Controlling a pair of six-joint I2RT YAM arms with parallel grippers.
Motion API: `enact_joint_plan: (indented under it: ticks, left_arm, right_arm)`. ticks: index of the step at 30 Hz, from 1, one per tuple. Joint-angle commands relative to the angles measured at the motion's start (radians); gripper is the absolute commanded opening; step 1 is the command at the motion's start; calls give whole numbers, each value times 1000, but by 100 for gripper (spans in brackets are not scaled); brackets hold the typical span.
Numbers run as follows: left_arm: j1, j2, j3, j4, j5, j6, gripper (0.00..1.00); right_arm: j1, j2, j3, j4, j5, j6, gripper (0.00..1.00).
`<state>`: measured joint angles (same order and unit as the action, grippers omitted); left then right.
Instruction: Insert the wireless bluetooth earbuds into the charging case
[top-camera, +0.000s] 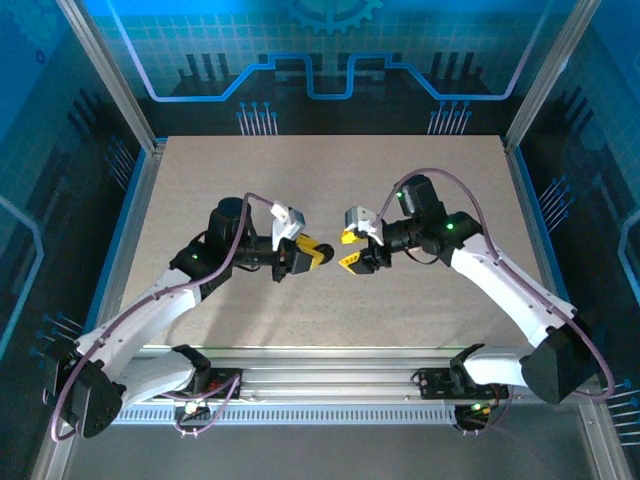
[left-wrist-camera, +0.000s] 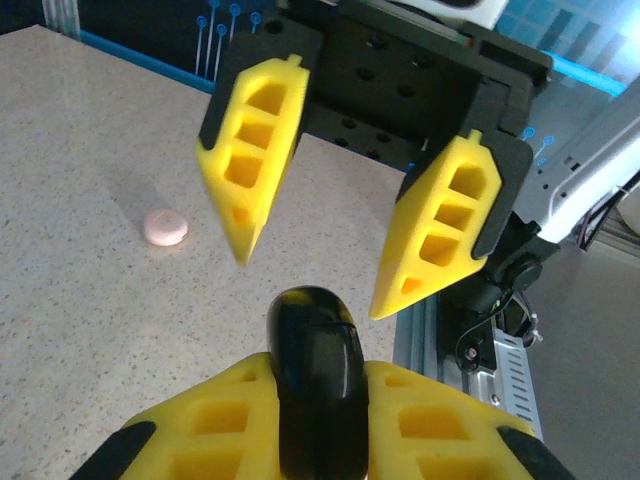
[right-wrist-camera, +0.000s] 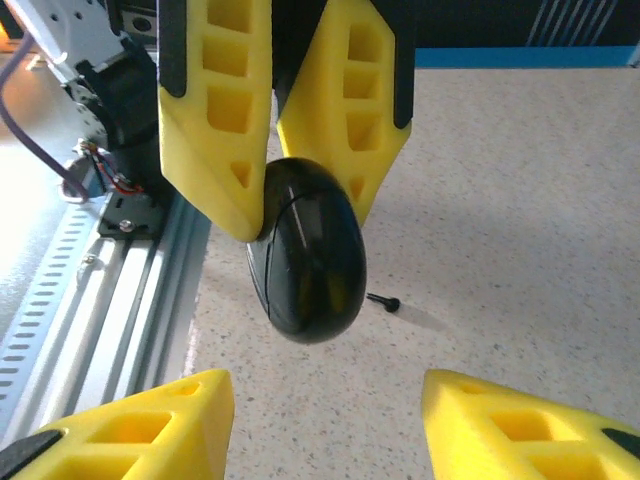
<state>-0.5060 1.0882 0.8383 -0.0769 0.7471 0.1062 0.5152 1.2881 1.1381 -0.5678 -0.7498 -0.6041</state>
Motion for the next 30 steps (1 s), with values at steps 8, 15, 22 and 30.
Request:
enact_joint_plan:
  ticks: [8, 15, 22, 30]
  left_arm:
    - [1, -40, -29, 32, 71, 57, 13]
    - [2, -45, -36, 46, 79, 62, 13]
    - [0, -58, -41, -10, 42, 122, 41]
    - [-10, -101, -62, -109, -13, 348, 49]
  right_arm:
    - [66, 101, 125, -127, -95, -86, 45]
    - [68, 132, 171, -180, -127, -131, 26]
    - [73, 129, 193, -219, -50, -149, 15]
    - [146, 91, 193, -288, 248, -235, 14]
